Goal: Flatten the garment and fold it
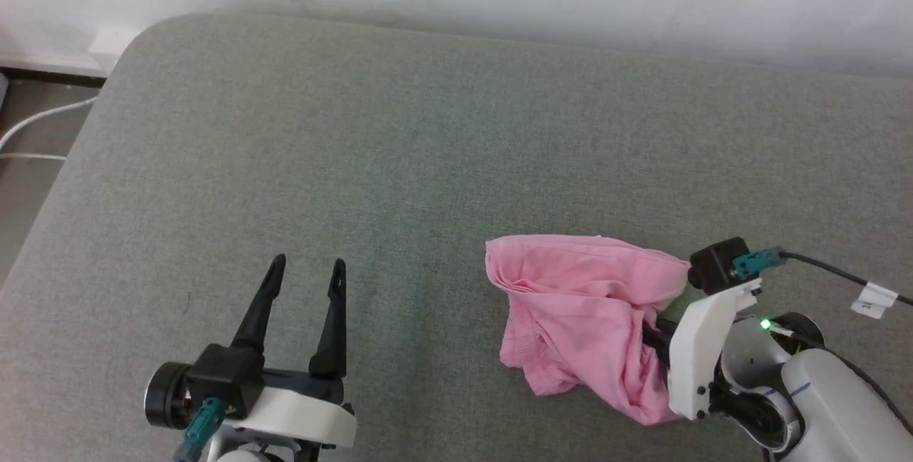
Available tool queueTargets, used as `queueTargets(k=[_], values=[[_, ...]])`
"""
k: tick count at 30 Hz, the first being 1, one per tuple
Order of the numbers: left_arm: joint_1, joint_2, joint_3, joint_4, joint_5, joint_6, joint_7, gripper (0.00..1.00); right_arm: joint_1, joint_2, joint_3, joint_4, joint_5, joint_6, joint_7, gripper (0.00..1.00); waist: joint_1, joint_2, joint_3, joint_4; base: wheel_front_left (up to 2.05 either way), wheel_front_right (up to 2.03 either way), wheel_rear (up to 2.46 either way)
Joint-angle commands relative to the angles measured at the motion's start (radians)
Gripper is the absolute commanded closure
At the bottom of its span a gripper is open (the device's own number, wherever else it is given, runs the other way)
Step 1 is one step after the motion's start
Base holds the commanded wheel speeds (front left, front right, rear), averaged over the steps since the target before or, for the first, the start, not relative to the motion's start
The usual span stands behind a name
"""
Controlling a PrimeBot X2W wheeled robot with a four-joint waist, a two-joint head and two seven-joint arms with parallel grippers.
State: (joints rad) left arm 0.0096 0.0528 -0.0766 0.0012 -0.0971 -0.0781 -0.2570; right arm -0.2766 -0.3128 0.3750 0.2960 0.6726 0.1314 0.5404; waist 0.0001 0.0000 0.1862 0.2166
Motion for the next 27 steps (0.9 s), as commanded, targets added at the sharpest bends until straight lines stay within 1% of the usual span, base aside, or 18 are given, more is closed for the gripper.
queueTargets(k=[1,4,7,9,13,17,19,23,27], values=[[-0.005,-0.003,-0.004,-0.001,-0.002,0.001,-0.005,0.00,-0.001,-0.007,0.046,0.023,-0.024,-0.001,-0.025,1.00,-0.0001,0.0000,-0.016,-0.015,0.00,0.00,0.00],[0.000,-0.003,-0.014,-0.004,0.001,-0.002,-0.005,0.00,-0.039,-0.055,0.085,0.009,-0.087,-0.001,-0.079,1.00,-0.0001,0.0000,-0.031,-0.047,0.00,0.00,0.00],[0.000,-0.003,-0.034,-0.012,-0.002,-0.003,-0.005,0.00,-0.089,-0.110,0.120,-0.021,-0.183,-0.001,-0.104,1.00,-0.0001,0.0000,-0.040,-0.104,0.00,0.00,0.00],[0.000,-0.003,-0.056,-0.019,-0.004,-0.003,-0.005,0.00,-0.123,-0.148,0.148,-0.053,-0.252,-0.001,-0.099,1.00,-0.0001,0.0000,-0.040,-0.155,0.00,0.00,0.00],[0.000,-0.003,-0.101,-0.031,-0.009,0.003,-0.005,0.00,-0.192,-0.225,0.230,-0.107,-0.377,-0.001,-0.064,1.00,-0.0001,0.0000,-0.022,-0.283,0.00,0.00,0.00],[-0.019,-0.003,-0.151,-0.030,-0.002,0.001,-0.005,0.00,-0.253,-0.307,0.292,-0.142,-0.410,-0.001,-0.040,1.00,-0.0001,0.0000,0.020,-0.391,0.00,0.00,0.00],[-0.038,-0.003,-0.164,-0.030,0.006,-0.001,-0.005,0.00,-0.282,-0.348,0.307,-0.151,-0.412,-0.001,-0.043,1.00,-0.0001,0.0000,0.050,-0.438,0.00,0.00,0.00],[-0.082,-0.003,-0.175,-0.031,0.021,-0.011,-0.005,0.00,-0.322,-0.416,0.307,-0.130,-0.415,-0.001,-0.075,1.00,-0.0001,0.0000,0.115,-0.498,0.00,0.00,0.00],[-0.125,0.003,-0.182,-0.032,0.037,-0.023,-0.005,0.00,-0.335,-0.450,0.260,-0.058,-0.394,-0.001,-0.138,1.00,-0.0001,0.0000,0.184,-0.518,0.00,0.00,0.00]])
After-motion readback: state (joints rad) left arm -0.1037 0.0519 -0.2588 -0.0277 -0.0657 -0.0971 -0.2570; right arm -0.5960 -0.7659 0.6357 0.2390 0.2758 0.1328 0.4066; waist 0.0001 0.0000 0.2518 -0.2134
